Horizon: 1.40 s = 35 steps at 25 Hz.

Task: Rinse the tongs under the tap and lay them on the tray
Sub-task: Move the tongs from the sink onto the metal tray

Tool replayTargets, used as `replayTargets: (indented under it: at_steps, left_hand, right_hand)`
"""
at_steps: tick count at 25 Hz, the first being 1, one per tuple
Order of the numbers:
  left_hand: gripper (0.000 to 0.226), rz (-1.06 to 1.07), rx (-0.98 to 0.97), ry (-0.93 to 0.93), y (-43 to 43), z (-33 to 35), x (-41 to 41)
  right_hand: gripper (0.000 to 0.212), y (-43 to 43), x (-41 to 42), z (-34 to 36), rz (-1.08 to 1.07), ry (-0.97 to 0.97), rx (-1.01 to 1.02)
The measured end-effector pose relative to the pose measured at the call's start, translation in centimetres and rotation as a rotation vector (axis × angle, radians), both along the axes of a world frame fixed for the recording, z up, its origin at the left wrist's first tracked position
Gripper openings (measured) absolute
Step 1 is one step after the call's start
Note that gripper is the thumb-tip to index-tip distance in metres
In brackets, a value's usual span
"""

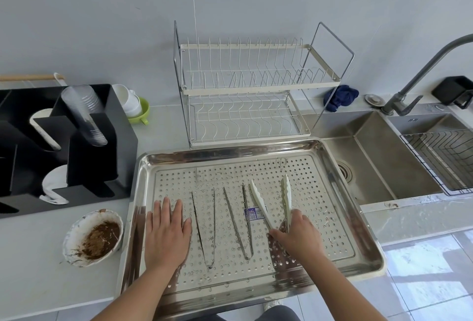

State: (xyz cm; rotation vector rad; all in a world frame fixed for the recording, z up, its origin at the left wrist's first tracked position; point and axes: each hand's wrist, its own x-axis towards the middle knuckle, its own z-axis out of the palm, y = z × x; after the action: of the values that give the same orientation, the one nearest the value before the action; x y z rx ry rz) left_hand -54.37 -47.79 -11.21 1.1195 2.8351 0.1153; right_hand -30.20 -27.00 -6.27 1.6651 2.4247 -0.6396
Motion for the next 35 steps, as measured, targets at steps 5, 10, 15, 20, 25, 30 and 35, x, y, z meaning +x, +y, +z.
replayTargets:
  at_steps: [5,10,15,20,25,30,35]
  left_hand:
    - [0.071,0.000,0.007,0.001,0.0,0.0,0.0]
    - [0.071,-0.003,0.027,0.002,0.0,0.1,0.1]
    - [0.069,-0.004,0.010,0.002,0.0,0.0,0.0]
    - [0.069,0.002,-0.010,-0.008,-0.1,-0.2,-0.1]
    - [0.070,0.008,-0.006,-0.024,0.0,0.1,-0.1]
    - [0.062,0.041,0.000,-0.117,0.5,1.2,-0.6]
    - [0.063,0.031,0.042,-0.129,0.7,3.5,-0.5]
  right_hand:
    - [0.095,0.1,0.2,-0.2,-0.007,0.027,-0.007]
    - [0.102,0.1,0.7,-0.2,-0.026,0.055,-0.003]
    - [0.099,0.0,0.6,-0.2,-0.003,0.060,0.013]
    - [0.094,0.4,0.7,-0.1,0.007,0.067,-0.004]
    - [0.082,0.7,0.6,-0.2,0.018,0.068,0.005]
    - [0.074,1.6,0.6,0.2,0.041,0.048,0.011]
    - [0.065,3.2,0.3,0.7,0.059,0.045,0.035]
